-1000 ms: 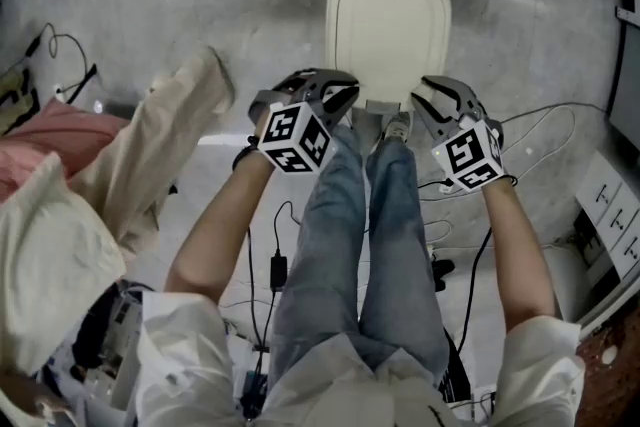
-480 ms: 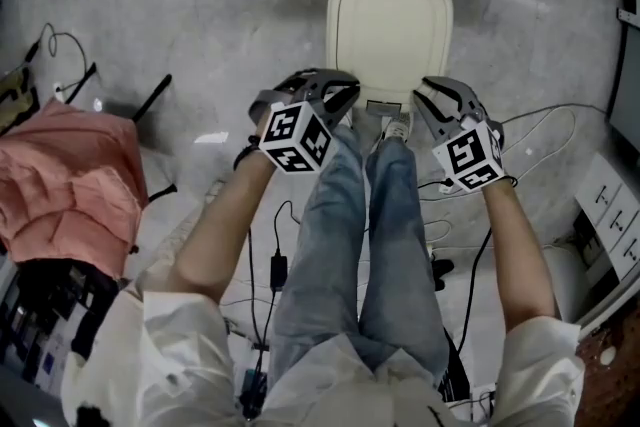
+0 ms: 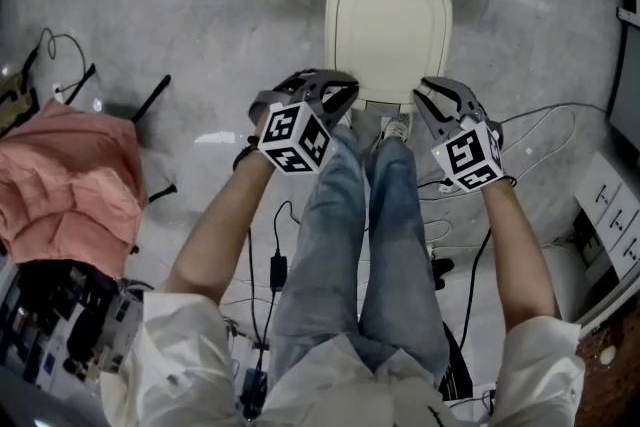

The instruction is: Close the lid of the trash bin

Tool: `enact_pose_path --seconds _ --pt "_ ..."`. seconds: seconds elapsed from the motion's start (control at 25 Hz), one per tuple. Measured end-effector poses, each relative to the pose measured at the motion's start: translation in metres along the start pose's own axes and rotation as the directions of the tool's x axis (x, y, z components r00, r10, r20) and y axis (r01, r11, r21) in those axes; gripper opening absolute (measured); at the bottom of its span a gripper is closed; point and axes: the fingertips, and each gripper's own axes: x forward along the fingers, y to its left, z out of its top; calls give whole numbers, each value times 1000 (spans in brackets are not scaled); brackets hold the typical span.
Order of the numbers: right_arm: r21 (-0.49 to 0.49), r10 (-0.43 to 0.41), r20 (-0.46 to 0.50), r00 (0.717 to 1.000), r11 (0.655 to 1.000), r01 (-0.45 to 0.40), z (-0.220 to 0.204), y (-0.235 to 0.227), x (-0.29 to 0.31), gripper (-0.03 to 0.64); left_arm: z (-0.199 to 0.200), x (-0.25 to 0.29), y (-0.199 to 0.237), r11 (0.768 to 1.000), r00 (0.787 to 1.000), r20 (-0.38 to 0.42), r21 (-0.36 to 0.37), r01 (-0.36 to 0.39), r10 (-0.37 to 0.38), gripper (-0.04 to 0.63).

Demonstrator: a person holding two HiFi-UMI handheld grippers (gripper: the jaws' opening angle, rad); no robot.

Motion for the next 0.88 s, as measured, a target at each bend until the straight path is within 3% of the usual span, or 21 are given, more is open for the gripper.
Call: enact_pose_path --seconds 0.32,0.52,0.68,0.88 --pt "23 2 6 1000 1000 -2 -1 0 0 98 0 0 0 1000 1000 1 5 -2 2 41" --pt "197 -80 93 992 979 60 14 -18 -16 26 15 -13 8 998 996 52 -8 -69 70 37" --pt "315 -201 173 964 939 139 40 -39 -51 18 37 -40 22 984 979 116 -80 -157 166 28" --pt "510 -361 273 892 840 184 87 -61 -127 18 84 -103 39 938 928 201 -215 -272 315 26"
